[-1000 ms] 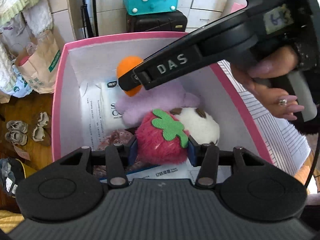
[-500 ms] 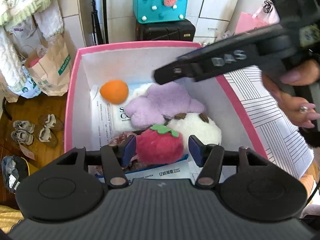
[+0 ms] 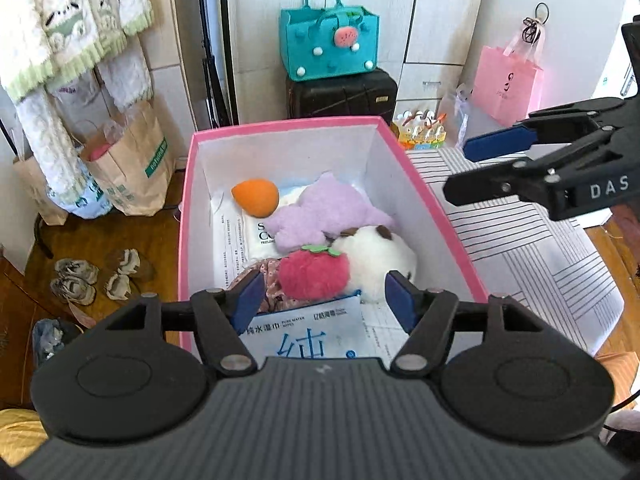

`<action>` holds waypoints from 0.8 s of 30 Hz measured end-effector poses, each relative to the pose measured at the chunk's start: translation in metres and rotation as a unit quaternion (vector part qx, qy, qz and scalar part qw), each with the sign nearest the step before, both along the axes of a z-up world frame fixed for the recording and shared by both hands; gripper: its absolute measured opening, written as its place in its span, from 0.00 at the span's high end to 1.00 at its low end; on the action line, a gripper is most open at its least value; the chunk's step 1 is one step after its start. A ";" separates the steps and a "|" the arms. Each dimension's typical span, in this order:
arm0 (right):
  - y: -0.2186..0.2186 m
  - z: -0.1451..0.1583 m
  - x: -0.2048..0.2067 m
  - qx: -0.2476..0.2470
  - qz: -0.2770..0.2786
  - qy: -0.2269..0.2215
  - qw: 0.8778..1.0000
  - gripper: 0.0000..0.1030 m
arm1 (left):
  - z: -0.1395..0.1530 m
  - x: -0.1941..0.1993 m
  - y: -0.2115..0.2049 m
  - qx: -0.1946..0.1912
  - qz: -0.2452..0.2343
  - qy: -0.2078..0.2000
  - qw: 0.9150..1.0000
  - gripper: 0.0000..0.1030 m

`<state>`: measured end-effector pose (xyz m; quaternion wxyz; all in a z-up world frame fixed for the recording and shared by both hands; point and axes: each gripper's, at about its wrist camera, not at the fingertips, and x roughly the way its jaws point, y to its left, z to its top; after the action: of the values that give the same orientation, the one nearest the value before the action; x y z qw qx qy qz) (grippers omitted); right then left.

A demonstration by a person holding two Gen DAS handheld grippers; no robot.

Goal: Organize soft objects
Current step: 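Withdraw both tools up and away from the pink box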

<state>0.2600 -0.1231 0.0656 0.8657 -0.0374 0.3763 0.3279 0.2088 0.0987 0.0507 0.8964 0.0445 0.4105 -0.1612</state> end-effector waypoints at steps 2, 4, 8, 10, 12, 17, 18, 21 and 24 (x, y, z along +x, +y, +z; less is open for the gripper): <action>-0.002 0.006 -0.011 -0.005 0.000 -0.011 1.000 0.32 | 0.005 -0.008 0.000 0.000 -0.001 -0.007 1.000 0.34; -0.006 0.011 -0.020 -0.006 -0.001 -0.018 1.000 0.31 | 0.011 -0.017 0.000 -0.008 -0.004 -0.009 1.000 0.31; -0.017 0.018 -0.039 -0.010 -0.003 -0.029 1.000 0.28 | 0.026 -0.036 0.007 -0.033 -0.005 -0.019 0.999 0.26; -0.021 0.020 -0.048 -0.014 -0.006 -0.034 0.999 0.27 | 0.031 -0.044 0.008 -0.039 -0.006 -0.022 0.999 0.25; -0.025 0.022 -0.056 -0.015 -0.010 -0.039 0.999 0.26 | 0.035 -0.051 0.007 -0.044 -0.010 -0.023 0.999 0.25; -0.036 0.027 -0.079 -0.017 -0.017 -0.053 0.998 0.25 | 0.042 -0.074 -0.003 -0.051 -0.032 -0.035 0.998 0.25; -0.038 0.028 -0.084 -0.019 -0.017 -0.057 0.998 0.24 | 0.043 -0.079 -0.005 -0.055 -0.036 -0.040 0.997 0.25; -0.044 0.030 -0.097 -0.022 -0.020 -0.068 0.997 0.20 | 0.048 -0.094 -0.014 -0.054 -0.046 -0.061 0.996 0.17; -0.053 0.033 -0.106 -0.015 -0.037 -0.066 0.997 0.08 | 0.050 -0.103 -0.024 -0.050 -0.057 -0.067 0.995 0.14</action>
<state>0.1542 -0.1763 0.0986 0.8995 -0.0576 0.3244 0.2870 0.1061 0.0748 0.1007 0.9123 0.0334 0.3381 -0.2287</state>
